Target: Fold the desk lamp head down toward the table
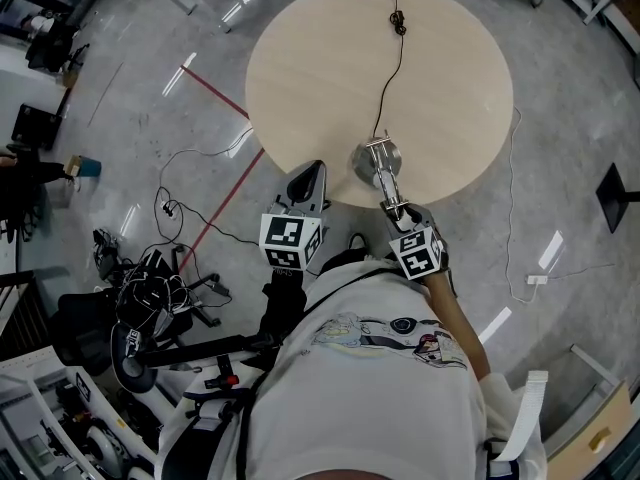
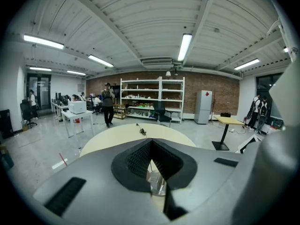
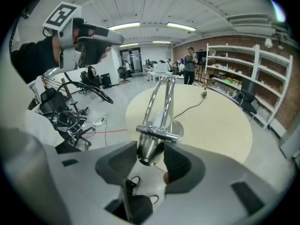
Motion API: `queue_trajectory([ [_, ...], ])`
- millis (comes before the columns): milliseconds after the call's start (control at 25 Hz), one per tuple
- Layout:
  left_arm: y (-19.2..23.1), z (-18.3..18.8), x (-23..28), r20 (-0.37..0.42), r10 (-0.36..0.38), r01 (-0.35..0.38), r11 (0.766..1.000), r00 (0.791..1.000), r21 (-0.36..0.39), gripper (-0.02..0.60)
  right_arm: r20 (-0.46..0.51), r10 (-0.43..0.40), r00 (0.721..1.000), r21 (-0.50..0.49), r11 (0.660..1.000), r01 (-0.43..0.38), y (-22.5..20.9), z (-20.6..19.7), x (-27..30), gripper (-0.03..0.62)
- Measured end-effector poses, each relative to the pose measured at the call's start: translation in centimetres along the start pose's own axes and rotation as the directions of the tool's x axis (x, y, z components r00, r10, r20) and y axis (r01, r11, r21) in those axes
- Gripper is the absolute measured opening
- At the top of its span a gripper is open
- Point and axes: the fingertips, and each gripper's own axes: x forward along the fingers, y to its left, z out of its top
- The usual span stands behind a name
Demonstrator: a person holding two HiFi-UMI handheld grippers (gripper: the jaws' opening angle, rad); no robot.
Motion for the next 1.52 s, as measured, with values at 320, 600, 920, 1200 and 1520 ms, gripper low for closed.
queue_trajectory([
  [320,1.5,-0.2,-0.4,-0.007,0.034,-0.034,0.999,0.999,-0.002,0.0,-0.025,0.016,1.0,0.03,0.999,-0.015,-0.5,-0.5,1.5,0.184],
  [600,2.4,-0.3,-0.7,-0.008,0.051,-0.051,0.999,0.999,-0.007,0.0,-0.042,0.027,0.999,0.045,0.999,-0.025,-0.6,-0.6,2.3,0.186],
  [920,2.3,0.2,-0.2,0.016,0.044,-0.044,0.999,0.999,-0.021,0.0,-0.049,0.02,0.999,0.03,0.999,-0.018,-1.8,-1.3,0.5,0.186],
  [1200,2.8,1.7,-0.3,0.06,0.059,-0.058,0.998,0.996,-0.025,0.0,0.127,-0.138,0.982,0.057,0.99,0.131,-6.4,3.1,-5.0,0.184],
  [1520,2.8,3.8,-0.6,0.111,0.063,-0.062,0.998,0.992,-0.019,0.0,0.358,-0.295,0.886,0.093,0.955,0.281,-10.2,11.3,-11.4,0.041],
])
